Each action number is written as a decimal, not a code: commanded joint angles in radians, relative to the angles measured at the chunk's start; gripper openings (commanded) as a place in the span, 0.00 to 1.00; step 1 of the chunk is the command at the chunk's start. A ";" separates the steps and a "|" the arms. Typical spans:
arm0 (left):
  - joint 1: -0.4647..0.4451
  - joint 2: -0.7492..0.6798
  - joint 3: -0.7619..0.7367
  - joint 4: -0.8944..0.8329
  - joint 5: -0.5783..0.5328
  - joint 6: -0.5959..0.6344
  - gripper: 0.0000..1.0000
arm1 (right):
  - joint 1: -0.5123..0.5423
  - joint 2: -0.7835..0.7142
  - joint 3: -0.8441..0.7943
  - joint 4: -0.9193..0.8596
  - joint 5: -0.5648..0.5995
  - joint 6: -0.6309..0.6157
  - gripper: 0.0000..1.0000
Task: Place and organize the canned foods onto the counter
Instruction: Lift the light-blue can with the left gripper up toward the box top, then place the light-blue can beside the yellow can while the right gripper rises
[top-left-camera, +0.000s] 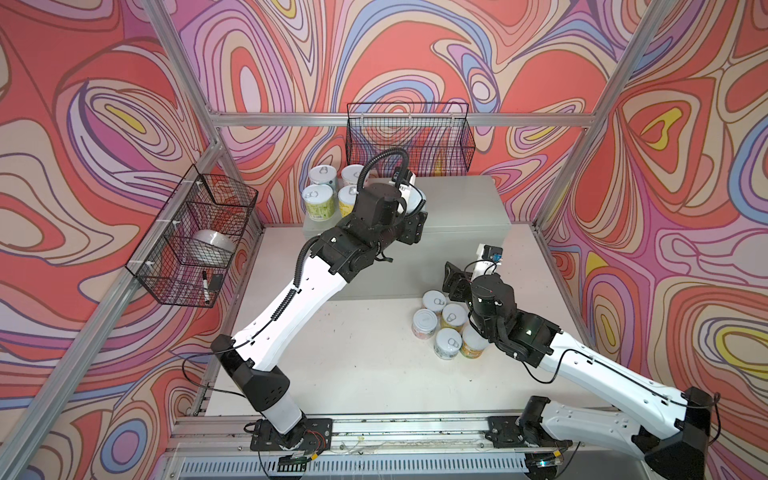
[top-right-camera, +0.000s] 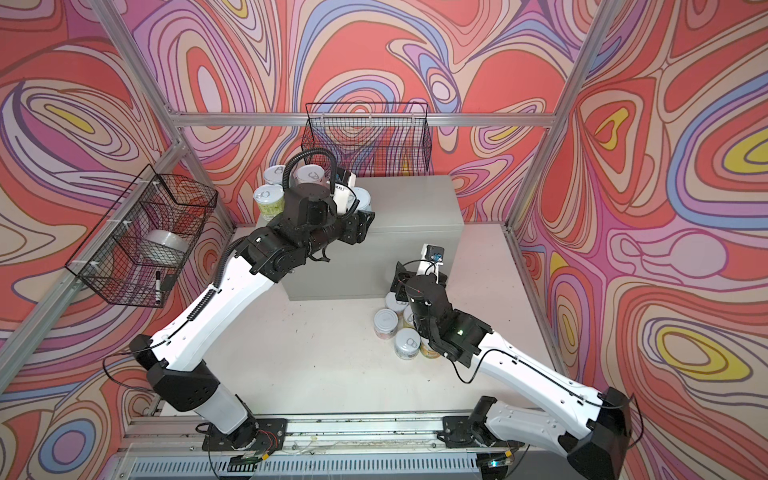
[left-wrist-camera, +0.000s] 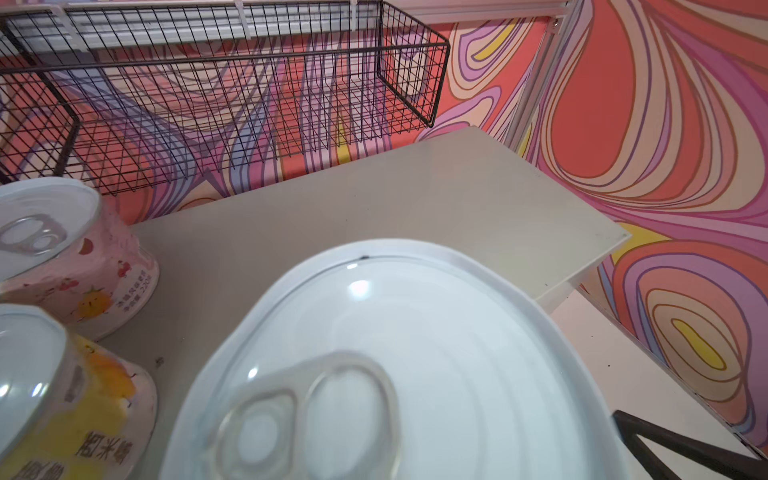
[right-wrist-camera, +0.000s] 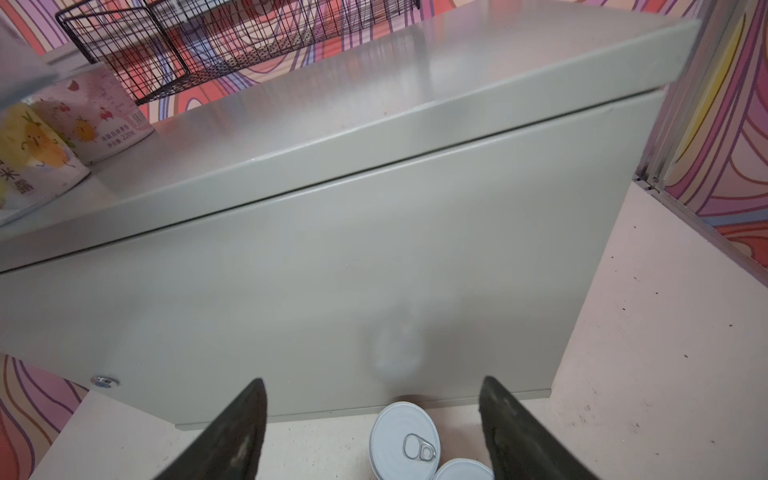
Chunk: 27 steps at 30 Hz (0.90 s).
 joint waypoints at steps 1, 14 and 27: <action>0.029 0.052 0.079 0.020 0.020 -0.012 0.00 | -0.006 -0.032 0.023 -0.014 0.023 -0.011 0.82; 0.065 0.217 0.248 -0.056 0.007 -0.034 0.00 | -0.007 -0.047 0.051 -0.014 0.042 -0.056 0.82; 0.069 0.233 0.250 -0.050 -0.053 -0.010 0.67 | -0.007 0.013 0.095 -0.013 0.024 -0.076 0.83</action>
